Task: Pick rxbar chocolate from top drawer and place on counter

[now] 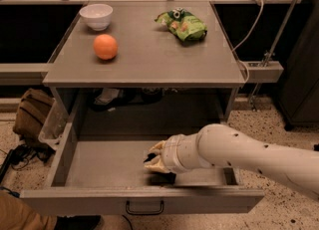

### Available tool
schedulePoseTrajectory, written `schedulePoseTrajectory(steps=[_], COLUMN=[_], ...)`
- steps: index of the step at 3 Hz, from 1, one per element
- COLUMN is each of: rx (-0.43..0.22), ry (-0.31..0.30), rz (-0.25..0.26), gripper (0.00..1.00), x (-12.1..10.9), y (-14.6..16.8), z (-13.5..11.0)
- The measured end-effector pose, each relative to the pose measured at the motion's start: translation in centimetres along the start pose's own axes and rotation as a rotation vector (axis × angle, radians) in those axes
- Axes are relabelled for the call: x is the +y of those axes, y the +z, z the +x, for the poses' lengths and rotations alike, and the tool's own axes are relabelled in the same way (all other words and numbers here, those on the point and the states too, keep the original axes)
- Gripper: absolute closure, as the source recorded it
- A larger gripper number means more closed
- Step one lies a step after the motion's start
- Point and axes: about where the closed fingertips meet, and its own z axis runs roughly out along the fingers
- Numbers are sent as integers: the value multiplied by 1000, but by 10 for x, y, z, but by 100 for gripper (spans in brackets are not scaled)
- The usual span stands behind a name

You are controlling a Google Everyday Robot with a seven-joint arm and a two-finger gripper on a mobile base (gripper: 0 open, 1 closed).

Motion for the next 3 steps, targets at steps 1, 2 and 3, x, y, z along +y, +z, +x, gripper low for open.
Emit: schedulePoseTrajectory(steps=[1,2,3], rx=[-20,-76,-139], ry=[-56,-153,-277], rz=[62,150,248], gripper=[100,100,100], x=[-23,-65,-107], y=[-29,-82,-112], z=[-22,-65,-98])
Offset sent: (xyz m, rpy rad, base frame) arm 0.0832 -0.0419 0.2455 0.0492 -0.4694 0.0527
